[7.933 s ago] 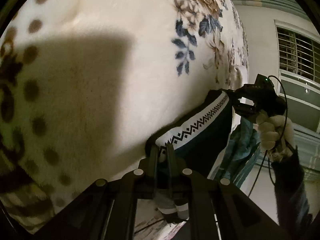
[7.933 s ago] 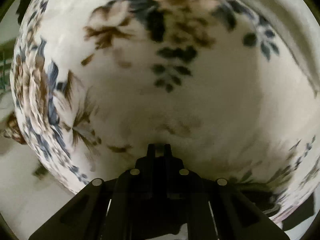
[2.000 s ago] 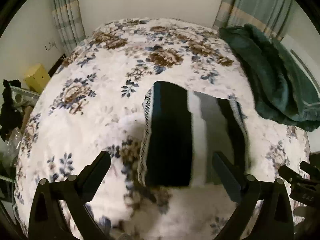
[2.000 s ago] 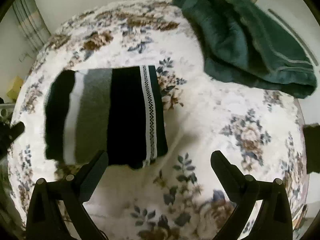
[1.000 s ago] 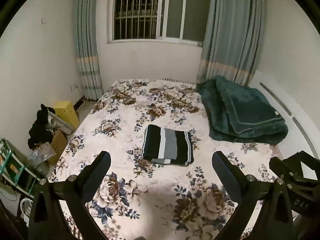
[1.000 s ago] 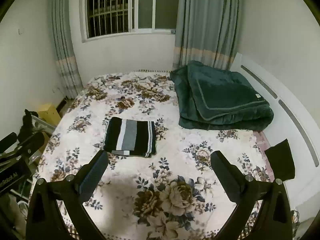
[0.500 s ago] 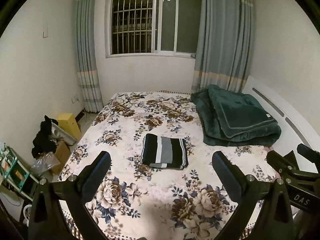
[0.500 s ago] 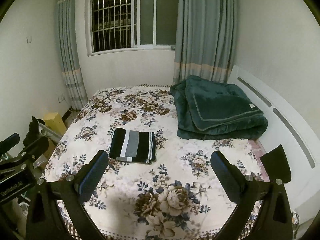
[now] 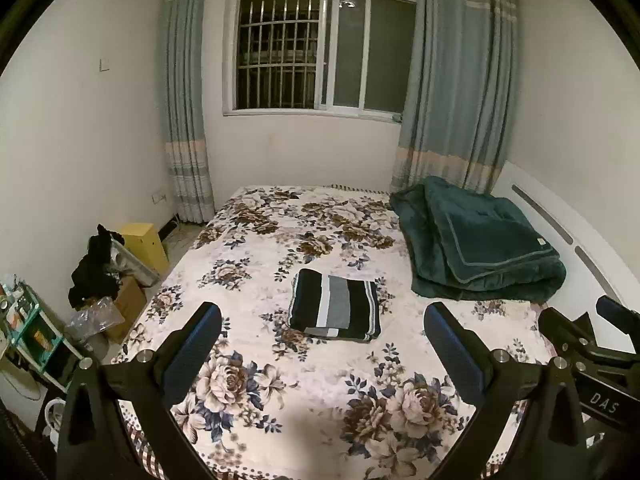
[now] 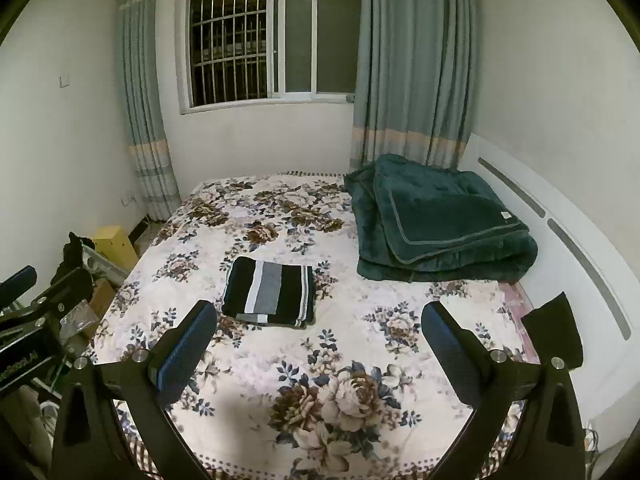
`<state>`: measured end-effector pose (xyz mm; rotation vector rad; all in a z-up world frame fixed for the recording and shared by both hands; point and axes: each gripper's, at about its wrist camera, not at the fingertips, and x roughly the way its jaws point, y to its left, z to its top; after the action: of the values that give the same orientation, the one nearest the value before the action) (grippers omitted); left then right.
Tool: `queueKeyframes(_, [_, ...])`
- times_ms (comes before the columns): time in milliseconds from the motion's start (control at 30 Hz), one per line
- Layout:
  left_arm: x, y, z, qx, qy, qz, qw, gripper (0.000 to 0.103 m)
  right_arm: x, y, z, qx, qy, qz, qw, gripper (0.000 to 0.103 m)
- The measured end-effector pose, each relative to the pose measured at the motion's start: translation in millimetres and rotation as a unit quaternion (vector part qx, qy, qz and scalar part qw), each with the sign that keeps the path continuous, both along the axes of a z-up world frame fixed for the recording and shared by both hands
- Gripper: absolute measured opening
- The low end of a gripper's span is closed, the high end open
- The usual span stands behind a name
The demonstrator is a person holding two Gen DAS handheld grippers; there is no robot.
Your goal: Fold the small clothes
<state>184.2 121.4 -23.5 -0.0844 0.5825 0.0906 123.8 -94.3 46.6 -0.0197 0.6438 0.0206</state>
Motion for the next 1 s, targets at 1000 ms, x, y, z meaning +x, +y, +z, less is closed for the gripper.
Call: queueKeyframes(1000, [-2.4,2.9,5.4,0.004,-0.001,-0.005,1.0,0.103,8.2,4.1,4.1,0.006,-0.003,0.009,1.0,0.103])
